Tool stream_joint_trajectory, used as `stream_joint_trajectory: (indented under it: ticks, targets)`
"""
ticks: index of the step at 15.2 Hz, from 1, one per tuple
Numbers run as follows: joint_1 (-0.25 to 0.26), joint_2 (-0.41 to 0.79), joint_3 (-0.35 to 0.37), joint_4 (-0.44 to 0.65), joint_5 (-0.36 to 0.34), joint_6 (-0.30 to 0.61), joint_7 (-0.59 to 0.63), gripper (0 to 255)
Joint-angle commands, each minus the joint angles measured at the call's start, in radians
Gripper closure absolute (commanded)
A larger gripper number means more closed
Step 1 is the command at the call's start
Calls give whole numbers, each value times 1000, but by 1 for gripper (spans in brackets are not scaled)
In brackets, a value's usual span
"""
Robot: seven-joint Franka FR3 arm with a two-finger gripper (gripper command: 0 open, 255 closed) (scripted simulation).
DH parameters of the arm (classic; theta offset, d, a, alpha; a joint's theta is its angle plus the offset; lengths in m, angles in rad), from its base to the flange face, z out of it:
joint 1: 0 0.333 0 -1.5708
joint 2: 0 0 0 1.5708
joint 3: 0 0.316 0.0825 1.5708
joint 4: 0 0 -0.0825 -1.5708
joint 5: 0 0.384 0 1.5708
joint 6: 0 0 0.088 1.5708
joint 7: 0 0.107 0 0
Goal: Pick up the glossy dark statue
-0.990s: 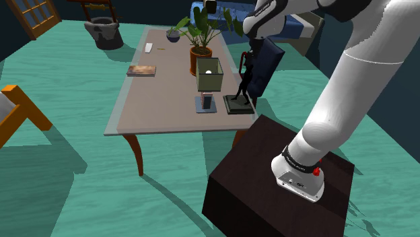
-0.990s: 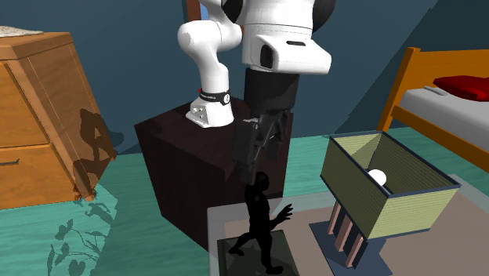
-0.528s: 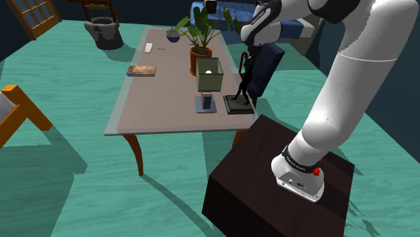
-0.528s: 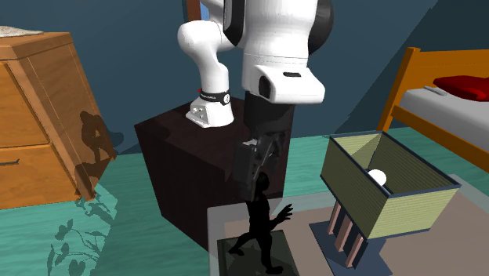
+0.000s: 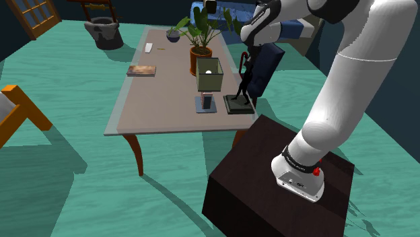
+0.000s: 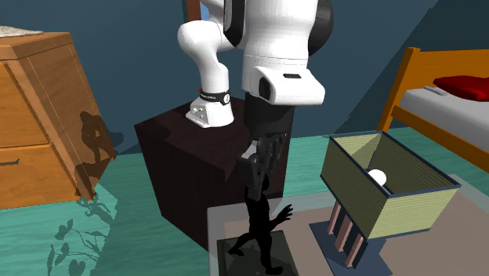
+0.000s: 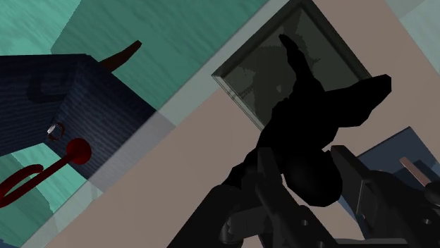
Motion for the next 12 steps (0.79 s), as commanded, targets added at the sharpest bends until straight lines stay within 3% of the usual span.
stream_joint_trajectory:
  ticks: [1,12]
  targets:
    - [0,0,0,-1,0,0,0,255]
    - [19,-90,-18,39,-57,-121,29,255]
